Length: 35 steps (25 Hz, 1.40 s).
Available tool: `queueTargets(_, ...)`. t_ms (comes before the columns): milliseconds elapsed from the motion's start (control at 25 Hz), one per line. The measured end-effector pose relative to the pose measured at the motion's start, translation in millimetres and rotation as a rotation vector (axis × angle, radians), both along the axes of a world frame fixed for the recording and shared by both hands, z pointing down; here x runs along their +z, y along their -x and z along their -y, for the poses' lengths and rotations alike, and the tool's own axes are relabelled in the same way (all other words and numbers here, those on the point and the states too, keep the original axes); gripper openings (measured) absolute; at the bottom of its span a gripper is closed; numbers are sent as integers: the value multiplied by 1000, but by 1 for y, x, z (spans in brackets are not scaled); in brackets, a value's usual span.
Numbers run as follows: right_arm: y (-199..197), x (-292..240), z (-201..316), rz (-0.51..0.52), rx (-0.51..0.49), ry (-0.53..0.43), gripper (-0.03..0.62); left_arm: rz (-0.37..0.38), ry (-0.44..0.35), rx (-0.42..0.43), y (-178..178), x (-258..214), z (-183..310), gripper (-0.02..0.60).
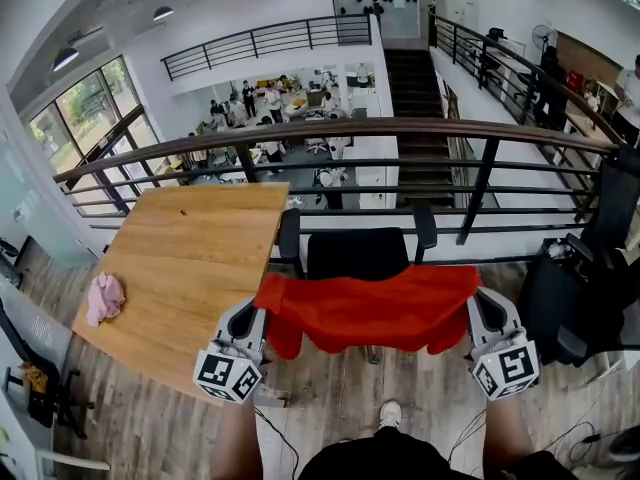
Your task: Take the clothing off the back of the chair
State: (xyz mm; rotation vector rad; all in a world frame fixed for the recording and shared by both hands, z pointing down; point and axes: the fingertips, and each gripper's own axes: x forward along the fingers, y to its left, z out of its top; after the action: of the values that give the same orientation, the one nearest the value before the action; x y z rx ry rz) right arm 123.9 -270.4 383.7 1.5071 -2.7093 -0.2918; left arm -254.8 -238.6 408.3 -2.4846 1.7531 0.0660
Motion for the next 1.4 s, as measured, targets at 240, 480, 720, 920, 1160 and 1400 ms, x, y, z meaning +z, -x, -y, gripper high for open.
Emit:
queueTargets(240,2,-15,-35,14,10,-51,26,-18,-65,0,3,-27,-34,27)
queueTargets(480,3,-34,-88,52,15,-101,26,49,-117,18,-10,-45,-82,28)
queueTargets(720,13,-30,-128,50,12,-93,26,104,-135,32,-21,-45,-120,28)
queueTargets(920,19,-21,-146,49,3,-90,26,98,-139,36,-22,-39,-140,28)
queueTargets(1160,19,8,-148,46,-6,-28,26,58,-55,11,-17,-4,-147,28)
queueTargets(1400,12,32,-142,35,-25,26,26,24,30,-11,-25,30,-149,28)
